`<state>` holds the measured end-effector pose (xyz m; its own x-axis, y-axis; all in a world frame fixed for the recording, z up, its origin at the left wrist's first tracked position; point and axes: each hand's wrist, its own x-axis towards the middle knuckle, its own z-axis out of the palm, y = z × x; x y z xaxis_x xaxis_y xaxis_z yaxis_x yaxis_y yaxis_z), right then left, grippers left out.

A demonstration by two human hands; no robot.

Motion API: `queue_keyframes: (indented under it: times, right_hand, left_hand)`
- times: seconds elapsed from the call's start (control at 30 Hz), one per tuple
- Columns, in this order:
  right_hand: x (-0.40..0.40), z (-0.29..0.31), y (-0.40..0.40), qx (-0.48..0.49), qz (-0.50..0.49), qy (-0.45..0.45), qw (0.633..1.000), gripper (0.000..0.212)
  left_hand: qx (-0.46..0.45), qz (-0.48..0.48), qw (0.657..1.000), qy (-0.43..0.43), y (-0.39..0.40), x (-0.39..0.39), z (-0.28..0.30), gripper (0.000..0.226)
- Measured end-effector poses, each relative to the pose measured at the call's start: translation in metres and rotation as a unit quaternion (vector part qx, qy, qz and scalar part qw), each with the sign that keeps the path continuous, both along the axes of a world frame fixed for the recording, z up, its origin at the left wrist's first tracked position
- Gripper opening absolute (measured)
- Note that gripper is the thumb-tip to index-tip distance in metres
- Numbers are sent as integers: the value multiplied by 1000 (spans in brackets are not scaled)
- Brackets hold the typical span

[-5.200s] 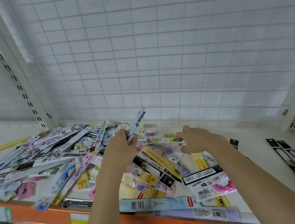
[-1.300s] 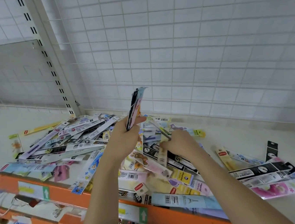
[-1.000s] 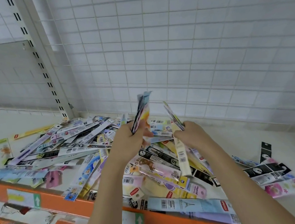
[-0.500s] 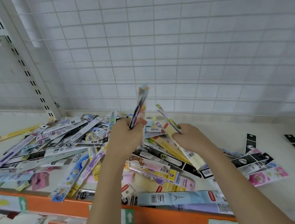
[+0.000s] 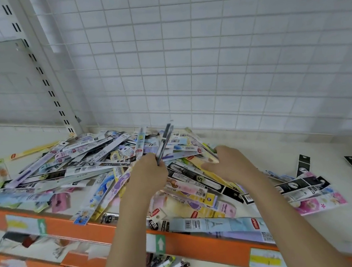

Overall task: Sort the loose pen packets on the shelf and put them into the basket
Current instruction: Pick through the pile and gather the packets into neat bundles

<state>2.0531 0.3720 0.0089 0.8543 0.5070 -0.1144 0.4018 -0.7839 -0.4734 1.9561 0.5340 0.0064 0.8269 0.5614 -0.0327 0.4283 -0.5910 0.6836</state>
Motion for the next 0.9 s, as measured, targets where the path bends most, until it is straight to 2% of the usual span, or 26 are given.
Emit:
queue_keyframes:
  times: [0.17, 0.23, 0.33, 0.47, 0.57, 0.63, 0.73, 0.8, 0.83, 0.9]
  right_hand:
    - [-3, -7, -10, -50, 58, 44, 996, 42]
    - [-6, -10, -11, -50, 57, 50, 996, 50]
    - [-9, -7, -13, -40, 39, 46, 997, 44]
    - [-6, 0, -17, 1, 2, 32, 999, 24]
    - [-4, 7, -21, 65, -21, 46, 997, 23]
    - [-5, 13, -23, 133, -33, 71, 988, 14]
    - [-6, 20, -27, 209, -41, 96, 972, 13]
    - [-6, 22, -30, 246, -53, 102, 962, 12]
    - [-5, 23, -32, 260, -60, 101, 958, 12]
    - [-4, 24, -37, 281, -72, 102, 952, 12]
  left_hand:
    - [90, 54, 993, 52, -18, 0, -2, 49]
    - [90, 45, 993, 69, -22, 1, -8, 52]
    - [87, 53, 991, 86, -24, 2, -16, 65]
    - [28, 28, 997, 70, -21, 1, -11, 30]
    - [-6, 10, 999, 45, -19, -2, -1, 23]
    - [-19, -7, 1000, 15, -20, -4, 7, 35]
    - [-86, -39, 995, -29, -24, -7, 17, 71]
    - [-137, -48, 988, -52, -24, -11, 19, 80]
    - [-163, -48, 984, -58, -25, -10, 20, 74]
    - [-179, -39, 980, -72, -27, -7, 22, 34]
